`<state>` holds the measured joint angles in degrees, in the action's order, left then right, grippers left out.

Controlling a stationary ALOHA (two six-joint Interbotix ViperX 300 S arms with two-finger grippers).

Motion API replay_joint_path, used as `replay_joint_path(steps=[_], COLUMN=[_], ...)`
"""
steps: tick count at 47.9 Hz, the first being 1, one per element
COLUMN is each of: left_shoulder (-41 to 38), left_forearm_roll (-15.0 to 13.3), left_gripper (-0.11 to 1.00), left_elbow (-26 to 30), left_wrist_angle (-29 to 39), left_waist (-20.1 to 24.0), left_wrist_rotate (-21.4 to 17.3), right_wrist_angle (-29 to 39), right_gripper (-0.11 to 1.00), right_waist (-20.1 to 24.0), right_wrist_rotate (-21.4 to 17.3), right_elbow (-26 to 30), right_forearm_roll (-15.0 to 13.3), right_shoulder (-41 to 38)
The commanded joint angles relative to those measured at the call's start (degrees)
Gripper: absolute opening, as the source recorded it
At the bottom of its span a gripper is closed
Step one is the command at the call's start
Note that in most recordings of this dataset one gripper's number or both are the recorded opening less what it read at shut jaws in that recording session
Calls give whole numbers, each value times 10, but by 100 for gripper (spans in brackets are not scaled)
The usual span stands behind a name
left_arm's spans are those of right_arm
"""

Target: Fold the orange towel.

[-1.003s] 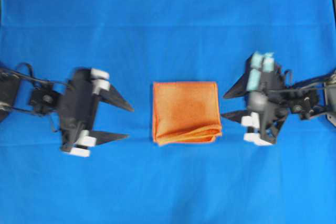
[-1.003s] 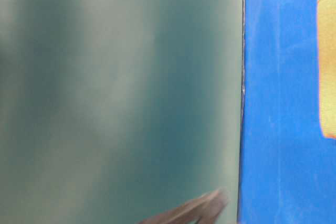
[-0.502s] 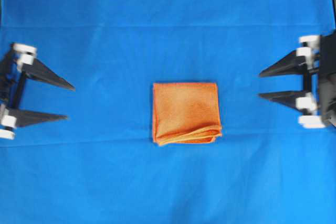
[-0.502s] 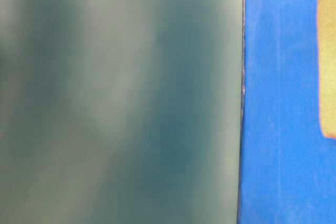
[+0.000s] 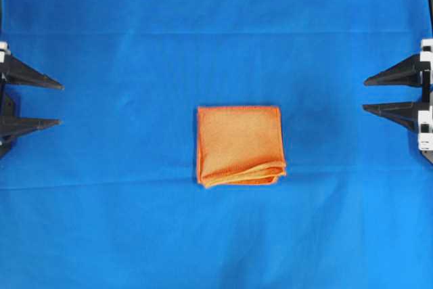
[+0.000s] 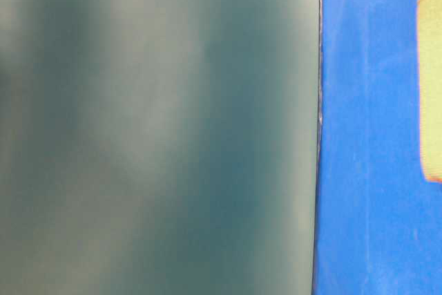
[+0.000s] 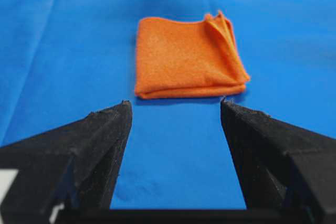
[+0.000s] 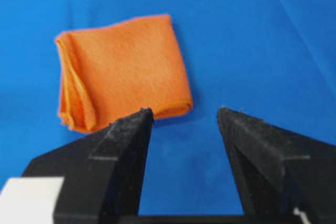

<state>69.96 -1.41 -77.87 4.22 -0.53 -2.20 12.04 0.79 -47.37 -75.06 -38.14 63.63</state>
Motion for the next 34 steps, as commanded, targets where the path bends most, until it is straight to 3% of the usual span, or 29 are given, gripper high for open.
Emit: replay_joint_path(steps=[1,34], left_shoulder=[-6,-8], left_forearm_roll=[1,0], left_gripper=[63,63], left_elbow=[5,4], left_wrist_angle=[-2,-2], left_waist=[3,3], left_wrist_rotate=[2,4], right_wrist_angle=[-23,-41], right_gripper=[58,58], right_waist=[-18,-26], right_wrist_rotate=[-1,-1], right_elbow=[0,-5], right_forearm_roll=[1,2], right_shoulder=[-2,-14])
